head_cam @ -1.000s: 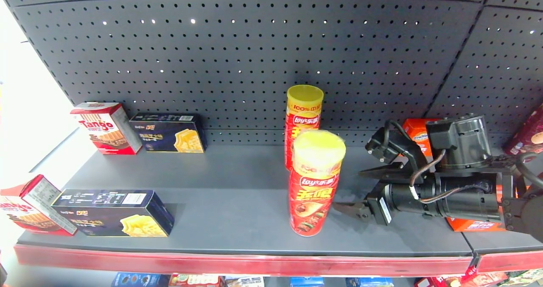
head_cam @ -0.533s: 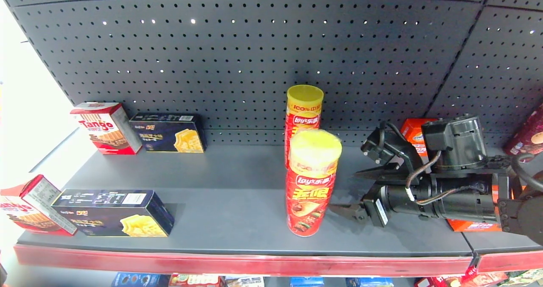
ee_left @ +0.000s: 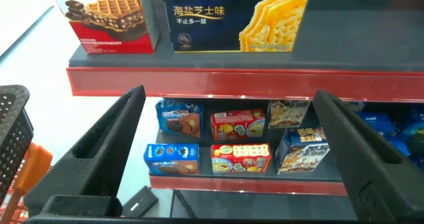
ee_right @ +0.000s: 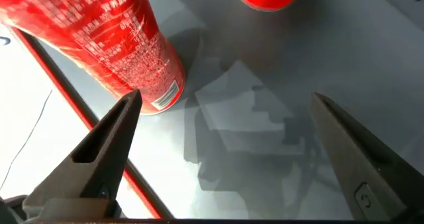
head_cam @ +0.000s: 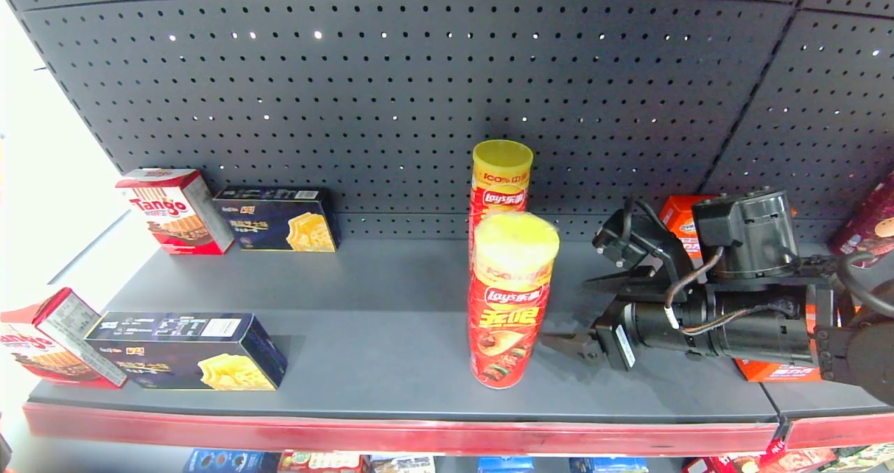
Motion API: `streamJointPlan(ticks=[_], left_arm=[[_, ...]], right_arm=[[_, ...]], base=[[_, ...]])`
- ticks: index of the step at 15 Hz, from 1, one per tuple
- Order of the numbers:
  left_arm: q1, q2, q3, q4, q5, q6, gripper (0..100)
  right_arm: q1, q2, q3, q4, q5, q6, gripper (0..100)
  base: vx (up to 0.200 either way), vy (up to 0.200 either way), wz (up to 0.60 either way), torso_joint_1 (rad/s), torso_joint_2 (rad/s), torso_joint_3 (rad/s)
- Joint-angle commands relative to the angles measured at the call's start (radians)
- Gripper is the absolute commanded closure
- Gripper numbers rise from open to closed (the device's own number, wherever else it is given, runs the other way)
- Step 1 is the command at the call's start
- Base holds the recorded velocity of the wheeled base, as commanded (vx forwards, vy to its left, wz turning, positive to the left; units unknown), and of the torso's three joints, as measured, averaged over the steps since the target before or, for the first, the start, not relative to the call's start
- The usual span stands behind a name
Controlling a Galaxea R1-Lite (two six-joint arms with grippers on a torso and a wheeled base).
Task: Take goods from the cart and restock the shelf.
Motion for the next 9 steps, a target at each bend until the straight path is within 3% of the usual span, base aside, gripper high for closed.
streamJointPlan(ticks=[1, 4, 9], left_arm=[[0.0, 0.001, 0.0, 0.0, 0.001, 0.0, 0], [0.0, 0.001, 0.0, 0.0, 0.0, 0.0, 0], [0.0, 0.001, 0.0, 0.0, 0.0, 0.002, 0]], right_arm=[[-0.008, -0.009, 0.005, -0.004, -0.001, 0.001, 0], [-0.102, -0.124, 0.04, -0.008, -0.004, 0.007, 0], [-0.412, -0.552, 0.249, -0.002, -0.001, 0.02, 0]], base=[[0.0, 0.0, 0.0, 0.0, 0.0, 0.0], [0.0, 0.0, 0.0, 0.0, 0.0, 0.0], [0.0, 0.0, 0.0, 0.0, 0.0, 0.0]])
